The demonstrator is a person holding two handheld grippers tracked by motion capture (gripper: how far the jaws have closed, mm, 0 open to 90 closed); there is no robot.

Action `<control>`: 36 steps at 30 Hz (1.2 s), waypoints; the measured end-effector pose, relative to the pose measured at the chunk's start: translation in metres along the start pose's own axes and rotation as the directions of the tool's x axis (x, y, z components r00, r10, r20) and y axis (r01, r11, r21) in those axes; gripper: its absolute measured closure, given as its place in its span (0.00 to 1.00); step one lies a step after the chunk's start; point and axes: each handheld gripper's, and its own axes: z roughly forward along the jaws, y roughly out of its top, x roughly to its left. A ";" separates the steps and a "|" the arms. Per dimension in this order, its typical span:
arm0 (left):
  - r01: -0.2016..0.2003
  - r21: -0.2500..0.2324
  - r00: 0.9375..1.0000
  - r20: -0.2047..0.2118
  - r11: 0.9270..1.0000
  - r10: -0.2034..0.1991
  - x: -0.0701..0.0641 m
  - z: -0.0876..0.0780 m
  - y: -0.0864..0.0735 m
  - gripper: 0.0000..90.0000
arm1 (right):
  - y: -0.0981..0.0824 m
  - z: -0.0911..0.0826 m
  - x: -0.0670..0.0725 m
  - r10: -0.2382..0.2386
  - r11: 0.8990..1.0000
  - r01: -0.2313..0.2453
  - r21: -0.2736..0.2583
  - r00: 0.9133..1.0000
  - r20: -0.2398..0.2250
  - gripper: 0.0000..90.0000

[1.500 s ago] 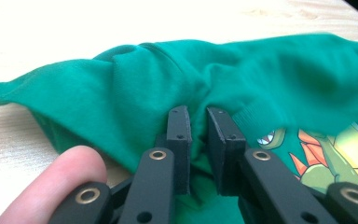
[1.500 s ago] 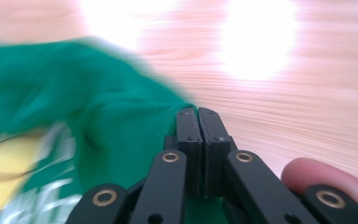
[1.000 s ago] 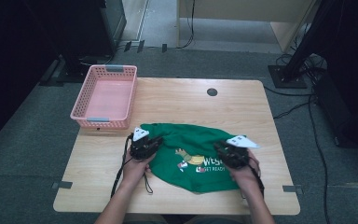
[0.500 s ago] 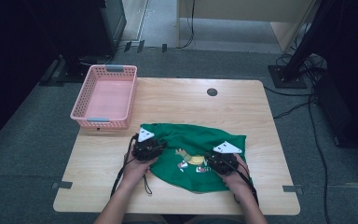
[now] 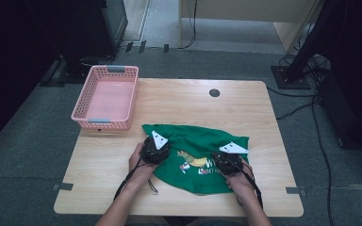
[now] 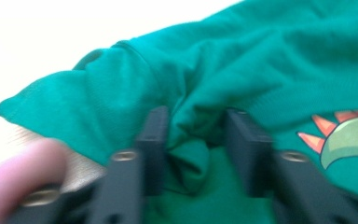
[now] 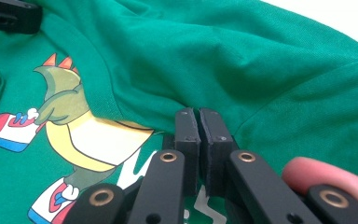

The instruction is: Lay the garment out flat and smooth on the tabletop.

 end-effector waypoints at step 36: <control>0.152 -0.042 0.970 0.197 0.987 -0.141 -0.011 -0.099 -0.039 0.95 | -0.028 -0.078 0.055 -0.039 0.994 0.039 -0.105 0.999 -0.007 0.99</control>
